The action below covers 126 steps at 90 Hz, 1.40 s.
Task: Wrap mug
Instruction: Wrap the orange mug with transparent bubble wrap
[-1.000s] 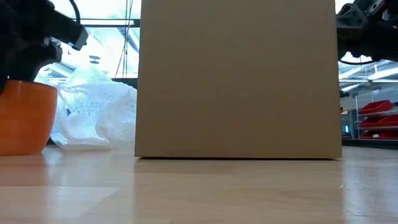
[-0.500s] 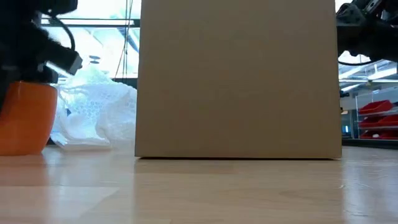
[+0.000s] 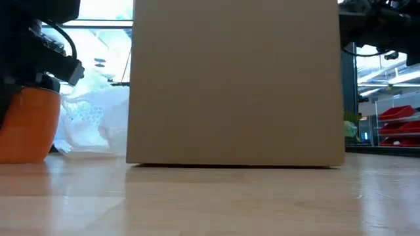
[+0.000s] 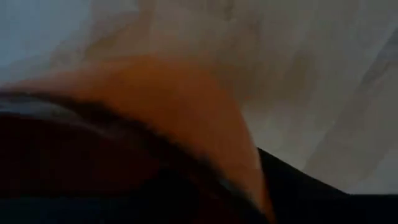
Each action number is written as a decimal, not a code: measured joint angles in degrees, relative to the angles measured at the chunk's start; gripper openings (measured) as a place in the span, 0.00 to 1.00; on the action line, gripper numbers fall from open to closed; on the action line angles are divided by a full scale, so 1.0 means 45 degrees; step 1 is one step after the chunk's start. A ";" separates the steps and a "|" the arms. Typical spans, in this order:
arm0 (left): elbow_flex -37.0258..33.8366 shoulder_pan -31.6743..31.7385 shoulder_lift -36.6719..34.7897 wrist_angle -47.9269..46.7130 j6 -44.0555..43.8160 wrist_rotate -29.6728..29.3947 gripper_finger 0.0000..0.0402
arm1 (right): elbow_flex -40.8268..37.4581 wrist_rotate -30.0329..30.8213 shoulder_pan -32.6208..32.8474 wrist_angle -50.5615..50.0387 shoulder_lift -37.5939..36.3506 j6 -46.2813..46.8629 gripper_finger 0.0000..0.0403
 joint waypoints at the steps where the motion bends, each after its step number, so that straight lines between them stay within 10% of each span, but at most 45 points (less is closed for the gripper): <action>1: 0.0000 0.0000 0.0000 0.0003 0.0003 0.0000 0.19 | 0.0004 0.0002 -0.0003 -0.0010 0.0036 0.0006 0.00; 35: 0.0024 0.0000 -0.0005 0.0215 0.0009 0.0540 0.03 | 0.1103 -0.0437 0.0473 -0.0595 0.0205 -0.1181 0.00; 81: 0.0019 0.0000 -0.0005 0.0281 -0.0049 0.0583 0.04 | 0.8040 0.0696 0.1832 -0.8937 -0.0026 -0.4813 0.00; 126: 0.0019 0.0005 -0.0005 0.0354 -0.0039 0.0880 0.04 | 1.1217 0.0753 0.1089 -1.3859 0.4888 -0.3478 0.00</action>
